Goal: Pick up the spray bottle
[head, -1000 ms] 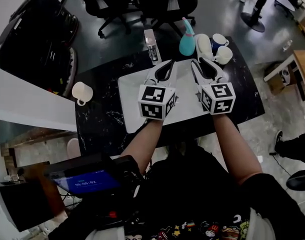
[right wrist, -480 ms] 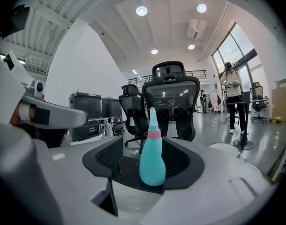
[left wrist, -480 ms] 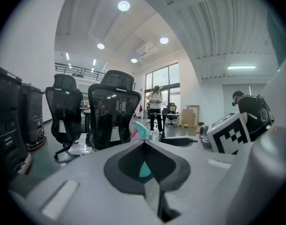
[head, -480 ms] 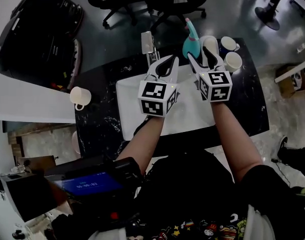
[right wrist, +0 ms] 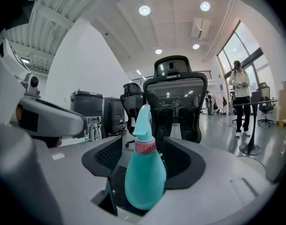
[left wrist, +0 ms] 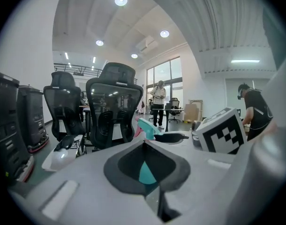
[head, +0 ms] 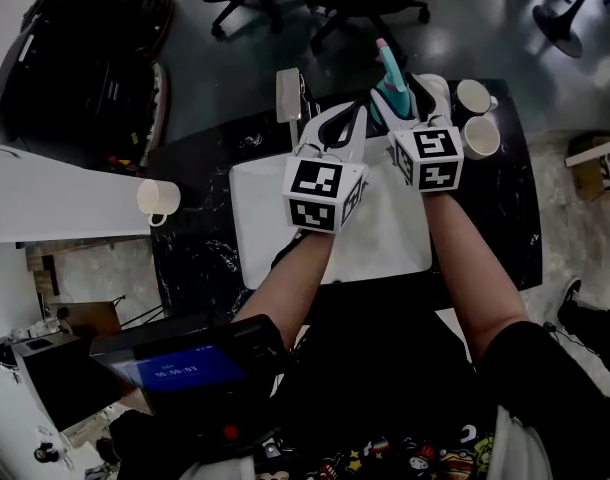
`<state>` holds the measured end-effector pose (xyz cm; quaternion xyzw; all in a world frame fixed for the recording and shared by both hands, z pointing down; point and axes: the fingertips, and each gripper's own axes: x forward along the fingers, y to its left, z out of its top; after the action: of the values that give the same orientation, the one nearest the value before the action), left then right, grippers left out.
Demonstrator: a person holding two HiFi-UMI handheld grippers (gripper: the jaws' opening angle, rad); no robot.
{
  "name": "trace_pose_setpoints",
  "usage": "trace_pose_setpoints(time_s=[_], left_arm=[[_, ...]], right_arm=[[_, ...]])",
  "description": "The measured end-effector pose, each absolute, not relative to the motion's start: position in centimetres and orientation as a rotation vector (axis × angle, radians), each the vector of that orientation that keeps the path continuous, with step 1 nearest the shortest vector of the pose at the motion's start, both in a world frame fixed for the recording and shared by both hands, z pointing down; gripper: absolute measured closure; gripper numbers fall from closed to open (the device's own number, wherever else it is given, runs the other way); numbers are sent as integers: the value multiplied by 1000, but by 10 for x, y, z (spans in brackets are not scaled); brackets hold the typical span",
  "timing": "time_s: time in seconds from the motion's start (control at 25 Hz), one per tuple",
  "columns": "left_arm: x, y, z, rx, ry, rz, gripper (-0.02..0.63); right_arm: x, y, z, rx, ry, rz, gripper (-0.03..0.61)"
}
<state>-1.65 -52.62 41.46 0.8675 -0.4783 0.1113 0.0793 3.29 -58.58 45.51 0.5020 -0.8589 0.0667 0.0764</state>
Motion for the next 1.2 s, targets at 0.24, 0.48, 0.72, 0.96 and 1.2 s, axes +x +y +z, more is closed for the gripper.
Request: trace_pose_setpoints(time_s=[0.24,0.48,0.72,0.96,1.2], left_arm=[[-14,-540,412,2571,-1428,294,614],[-15,-544,413,2558,-1434,278,614],[-17,-540,407,2557,-1445,268,614],[-15,-529,394,2590,-1438,254,614],[-13,-514,386,2614,-1413,235,614]], right_arm=[[31,-601,456,1503,-2551,171,369],[30,-605,453,1516,-2547,143,397],[30,-598,441,1524,-2568,122,405],[29,-582,418,1540,-2597,71,408],[32,-556,395,1566,-2612,25,410]])
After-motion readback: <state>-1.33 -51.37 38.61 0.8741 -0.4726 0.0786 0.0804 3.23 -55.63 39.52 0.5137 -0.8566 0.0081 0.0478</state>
